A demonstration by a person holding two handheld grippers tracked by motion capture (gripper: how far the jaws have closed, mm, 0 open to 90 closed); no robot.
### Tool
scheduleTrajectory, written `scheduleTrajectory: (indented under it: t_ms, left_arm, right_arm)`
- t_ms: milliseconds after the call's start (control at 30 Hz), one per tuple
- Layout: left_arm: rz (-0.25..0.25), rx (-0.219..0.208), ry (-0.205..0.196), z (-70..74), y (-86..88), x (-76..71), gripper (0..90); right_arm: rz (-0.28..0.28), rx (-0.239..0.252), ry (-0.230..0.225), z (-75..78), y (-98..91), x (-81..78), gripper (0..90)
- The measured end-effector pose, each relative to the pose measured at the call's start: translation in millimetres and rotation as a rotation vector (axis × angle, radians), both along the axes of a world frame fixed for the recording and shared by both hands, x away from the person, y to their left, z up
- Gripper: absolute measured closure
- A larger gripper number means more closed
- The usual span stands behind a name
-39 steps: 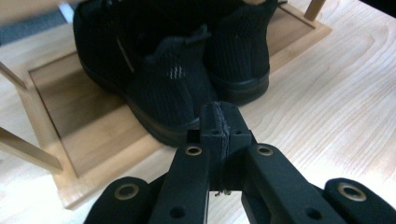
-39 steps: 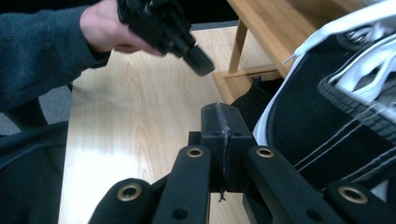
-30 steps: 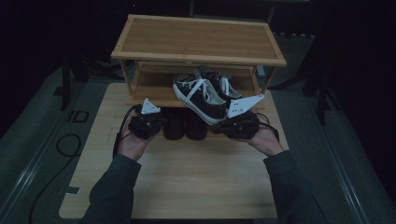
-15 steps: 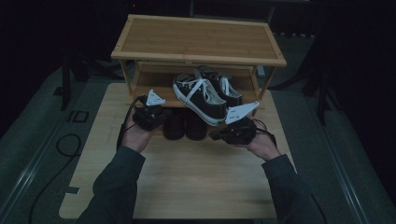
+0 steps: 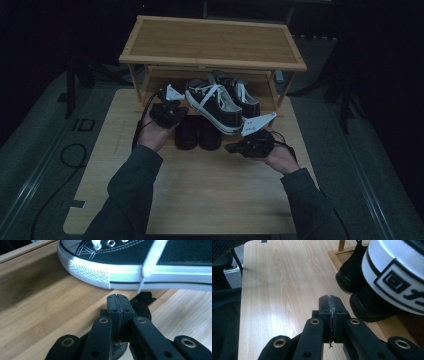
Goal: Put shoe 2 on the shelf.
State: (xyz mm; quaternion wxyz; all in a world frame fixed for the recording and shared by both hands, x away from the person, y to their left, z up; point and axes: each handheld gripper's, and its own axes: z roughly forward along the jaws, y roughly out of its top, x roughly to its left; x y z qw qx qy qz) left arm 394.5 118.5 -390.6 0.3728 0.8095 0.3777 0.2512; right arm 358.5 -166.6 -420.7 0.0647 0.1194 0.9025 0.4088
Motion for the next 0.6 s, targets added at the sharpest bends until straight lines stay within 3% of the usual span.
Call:
scheduleTrajectory:
  t_ms: [233, 600]
  left_arm:
    - [0.020, 0.048, -0.004, 0.7, -12.0, 10.9, 90.0]
    - [0.045, 0.055, -0.003, 0.7, -17.5, 17.0, 90.0]
  right_arm:
    - [-0.007, 0.018, -0.006, 1.0, -3.5, -1.6, 88.2]
    - [-0.013, 0.025, -0.004, 0.2, -9.5, -1.8, 87.5]
